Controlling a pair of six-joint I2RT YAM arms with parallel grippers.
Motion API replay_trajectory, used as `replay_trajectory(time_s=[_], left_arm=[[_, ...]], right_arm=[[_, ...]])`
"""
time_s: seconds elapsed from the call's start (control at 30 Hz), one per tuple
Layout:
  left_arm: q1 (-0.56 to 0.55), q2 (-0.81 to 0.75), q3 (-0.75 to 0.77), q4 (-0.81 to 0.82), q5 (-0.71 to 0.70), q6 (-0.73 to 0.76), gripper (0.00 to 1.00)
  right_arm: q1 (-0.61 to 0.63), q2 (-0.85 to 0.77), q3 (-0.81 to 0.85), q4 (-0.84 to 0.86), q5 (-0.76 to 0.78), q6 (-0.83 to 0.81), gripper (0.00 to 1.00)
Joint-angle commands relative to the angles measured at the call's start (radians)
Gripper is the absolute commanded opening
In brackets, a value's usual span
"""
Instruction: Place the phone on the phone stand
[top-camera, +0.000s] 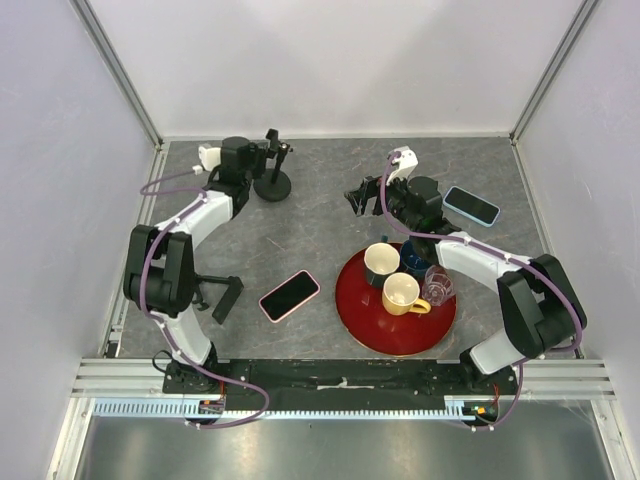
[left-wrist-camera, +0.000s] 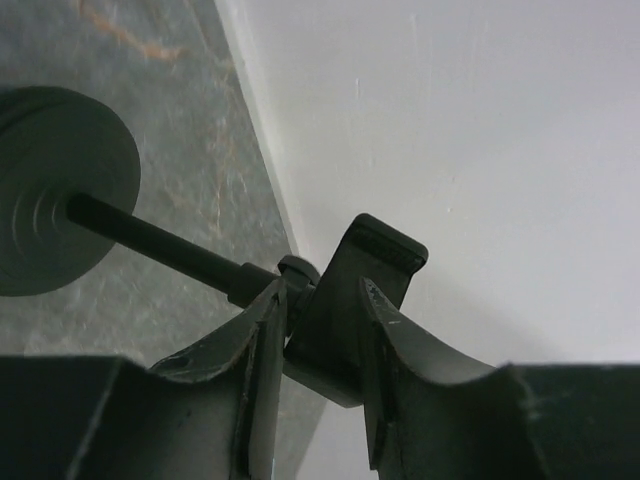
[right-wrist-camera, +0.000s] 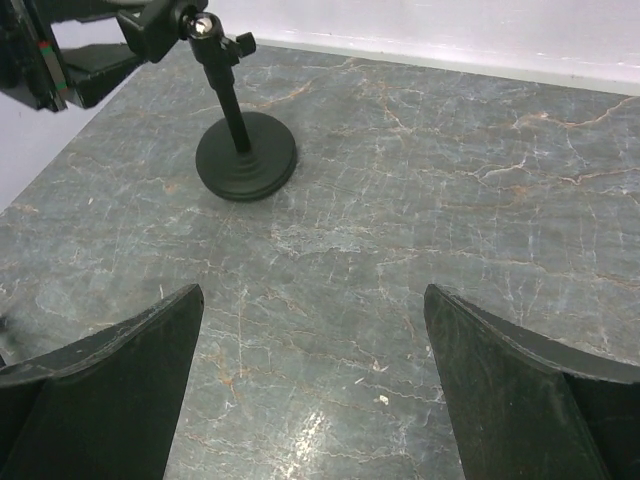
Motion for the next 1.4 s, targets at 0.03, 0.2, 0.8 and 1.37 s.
replay_trajectory(time_s=[0.03,0.2,0.8,1.37], left_arm=[[-0.030,-0.073,-0.126,0.116,-0.113,-0.236,0.02],[-0.033,-0.114,-0.211,0.159,-0.101,-0.195,0.37],[0.034,-0.411,-0.136,-0.220,0.157,0.997,0.48],[0.043,-0.099,0.104,-0.340,0.435,0.951,0.02]], right_arm=[[-0.002,0.007,0.010,0.052,-0.021,0.006,0.98],[-0.002,0.018,0.020,0.043,-0.024,0.005,0.98],[-0.002,0.043,0.040,0.009,-0.042,-0.005,0.98],[-0.001,0.037,0.030,0.005,-0.039,-0.015,0.98]])
